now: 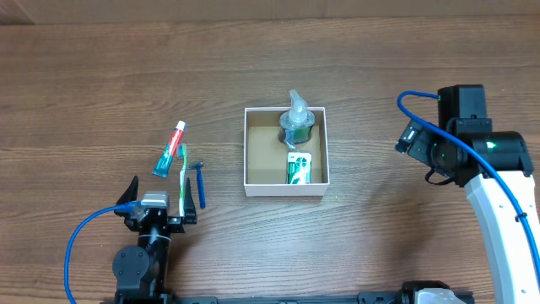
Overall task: Pack container
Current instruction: 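Reach the left gripper to the green toothbrush and grasp it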
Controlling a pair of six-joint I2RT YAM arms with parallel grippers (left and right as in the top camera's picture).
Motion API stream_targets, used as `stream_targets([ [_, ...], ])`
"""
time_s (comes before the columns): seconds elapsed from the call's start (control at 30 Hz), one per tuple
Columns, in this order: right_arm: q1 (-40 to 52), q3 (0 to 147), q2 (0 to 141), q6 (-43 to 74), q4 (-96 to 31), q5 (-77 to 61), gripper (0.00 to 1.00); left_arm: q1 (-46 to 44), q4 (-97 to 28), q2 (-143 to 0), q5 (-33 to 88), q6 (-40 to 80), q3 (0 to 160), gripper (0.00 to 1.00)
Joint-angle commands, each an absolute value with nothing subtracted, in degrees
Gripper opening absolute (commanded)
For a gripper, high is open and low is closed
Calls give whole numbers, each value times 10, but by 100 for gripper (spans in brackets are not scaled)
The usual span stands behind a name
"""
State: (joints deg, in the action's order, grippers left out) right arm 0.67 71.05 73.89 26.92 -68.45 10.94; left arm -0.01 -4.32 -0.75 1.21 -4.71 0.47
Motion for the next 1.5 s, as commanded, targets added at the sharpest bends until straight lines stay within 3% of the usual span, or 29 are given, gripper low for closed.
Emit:
stream_targets([
  [0.0,1,724,734,266,-682,115,100,1,-44,-3,9,-58,3,100],
  [0.33,1,724,734,266,-682,115,100,1,-41,-3,23,-55,3,100],
  [0.37,1,724,734,266,-682,115,100,0,-40,-3,63,-6,3,100],
  [0.5,1,724,734,266,-682,115,100,-2,-28,-4,203,393,3,100],
  [0.63,1,724,734,266,-682,115,100,-1,-25,-4,257,506,3,100],
  [0.8,1,724,734,266,-682,115,100,-1,-32,-4,338,471,18,100],
  [0.9,1,724,734,266,-682,115,100,-1,-112,-4,329,462,76,100],
  [1.03,1,724,734,266,-682,115,100,-1,-286,-66,250,362,231,100],
  [1.17,1,724,734,266,-682,115,100,-1,-457,-233,143,288,393,100],
  [1.33,1,724,734,266,-682,115,100,-1,-622,-482,101,227,577,100],
  [1.47,1,724,734,266,-682,115,100,-1,-664,-640,101,227,618,100],
])
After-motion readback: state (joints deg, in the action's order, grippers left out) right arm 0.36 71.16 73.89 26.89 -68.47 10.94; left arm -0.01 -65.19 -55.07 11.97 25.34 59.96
